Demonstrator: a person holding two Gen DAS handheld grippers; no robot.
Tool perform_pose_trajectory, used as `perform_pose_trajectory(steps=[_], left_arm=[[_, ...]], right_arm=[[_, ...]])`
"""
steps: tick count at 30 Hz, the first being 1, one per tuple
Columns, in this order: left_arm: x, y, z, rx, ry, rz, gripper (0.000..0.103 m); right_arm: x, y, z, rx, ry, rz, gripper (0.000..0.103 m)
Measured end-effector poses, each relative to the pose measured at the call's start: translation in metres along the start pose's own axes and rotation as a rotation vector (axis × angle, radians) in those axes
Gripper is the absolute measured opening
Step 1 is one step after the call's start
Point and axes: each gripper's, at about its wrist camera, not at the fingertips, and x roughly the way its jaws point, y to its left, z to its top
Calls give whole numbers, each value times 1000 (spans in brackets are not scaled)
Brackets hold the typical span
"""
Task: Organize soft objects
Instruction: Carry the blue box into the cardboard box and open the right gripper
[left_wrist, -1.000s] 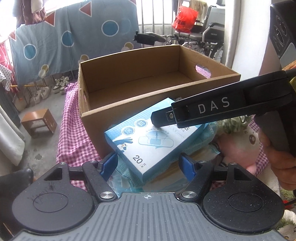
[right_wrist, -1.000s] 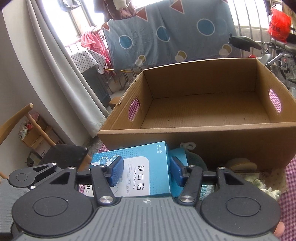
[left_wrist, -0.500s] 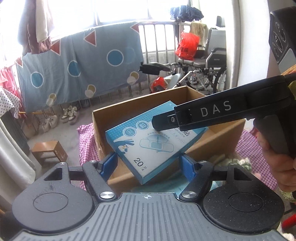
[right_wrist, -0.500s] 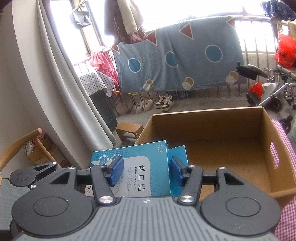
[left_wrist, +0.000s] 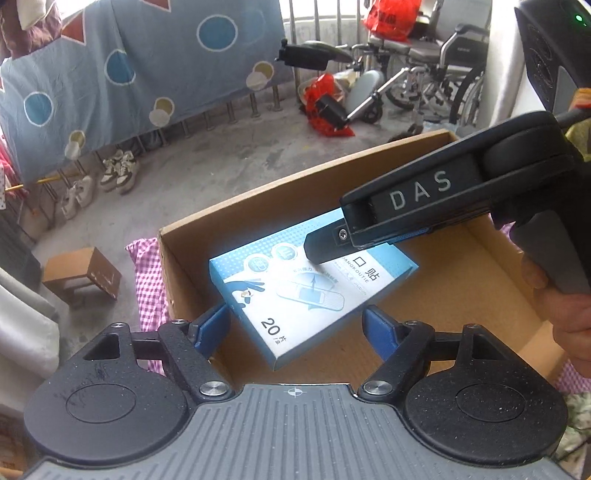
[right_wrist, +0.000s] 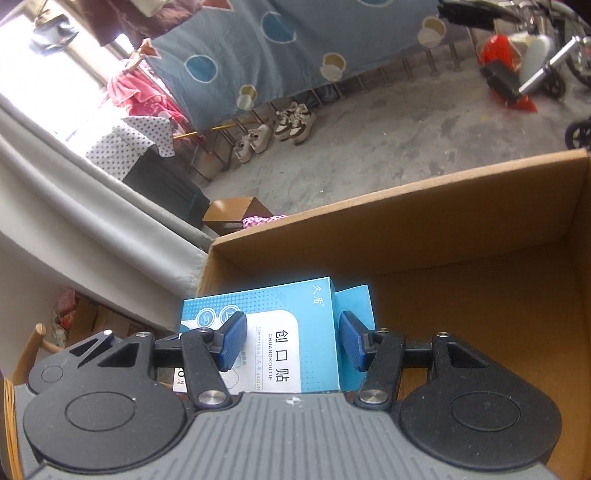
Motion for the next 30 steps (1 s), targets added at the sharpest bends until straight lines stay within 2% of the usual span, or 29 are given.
perform_pose_trajectory(steps=[1,3,6,11,17,20,24,30], left_arm=[[9,0,3,16,11,28,92],[23,-4,6,49,20,115,100],[31,-6,4,71,8,183,100],[8,10,2,-1,2,118,100],[-58,28,-10,-82,-120,62,103],[-84,35,-33,-123,-165,67,103],[-97,40,-66,-169,-158,92,103],[-93,44,-107,-248,-125,71,103]], right_arm=[[9,-7,3,30,9,10,58],[31,-22,9,89,35,9,58],[49,-42,7,150,84,-3,58],[55,-52,-6,198,151,-38,59],[69,-47,-12,239,246,-66,62],[80,-41,-15,257,279,-76,68],[95,-36,-9,308,300,-41,68],[99,-36,-11,328,279,-55,69]])
